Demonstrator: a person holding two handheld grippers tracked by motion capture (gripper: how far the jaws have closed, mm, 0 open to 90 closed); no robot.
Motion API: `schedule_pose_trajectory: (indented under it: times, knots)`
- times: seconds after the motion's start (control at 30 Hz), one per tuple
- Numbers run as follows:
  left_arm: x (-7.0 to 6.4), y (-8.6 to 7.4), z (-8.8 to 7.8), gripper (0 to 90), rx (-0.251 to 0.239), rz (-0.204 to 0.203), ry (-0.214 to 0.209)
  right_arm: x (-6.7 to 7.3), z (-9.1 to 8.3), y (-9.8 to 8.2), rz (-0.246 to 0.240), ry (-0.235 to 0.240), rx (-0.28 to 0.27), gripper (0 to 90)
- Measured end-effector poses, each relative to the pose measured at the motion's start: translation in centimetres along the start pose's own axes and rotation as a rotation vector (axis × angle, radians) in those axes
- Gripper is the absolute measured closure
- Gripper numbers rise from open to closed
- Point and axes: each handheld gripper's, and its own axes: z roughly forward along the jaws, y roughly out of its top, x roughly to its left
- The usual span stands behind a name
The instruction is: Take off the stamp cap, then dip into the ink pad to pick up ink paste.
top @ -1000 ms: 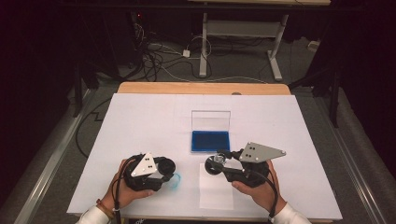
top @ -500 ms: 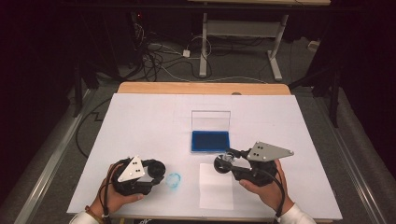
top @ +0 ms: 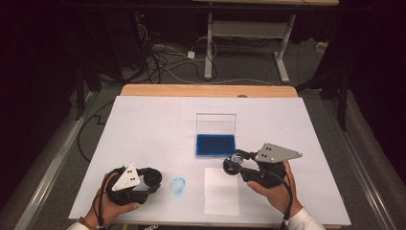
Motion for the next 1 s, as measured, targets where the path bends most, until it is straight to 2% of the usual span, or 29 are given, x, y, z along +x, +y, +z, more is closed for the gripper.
schedule_pose_trajectory:
  times: [0.27,0.57,0.7,1.0]
  knots:
    - [0.4,-0.6,-0.5,36.4,-0.011,-0.029,-0.005,-0.1,0.3,-0.1,-0.001,-0.003,0.010,57.2]
    - [0.4,-0.8,-0.3,36.4,-0.005,-0.025,-0.014,-0.4,0.9,0.1,-0.003,-0.008,0.029,57.3]
    - [0.5,-0.7,-0.1,36.3,0.000,-0.025,-0.011,-0.8,1.7,0.5,0.007,-0.011,0.042,57.2]
    - [0.4,-0.7,0.1,36.3,0.013,-0.021,-0.009,-1.7,4.5,2.3,-0.014,-0.016,0.085,57.2]
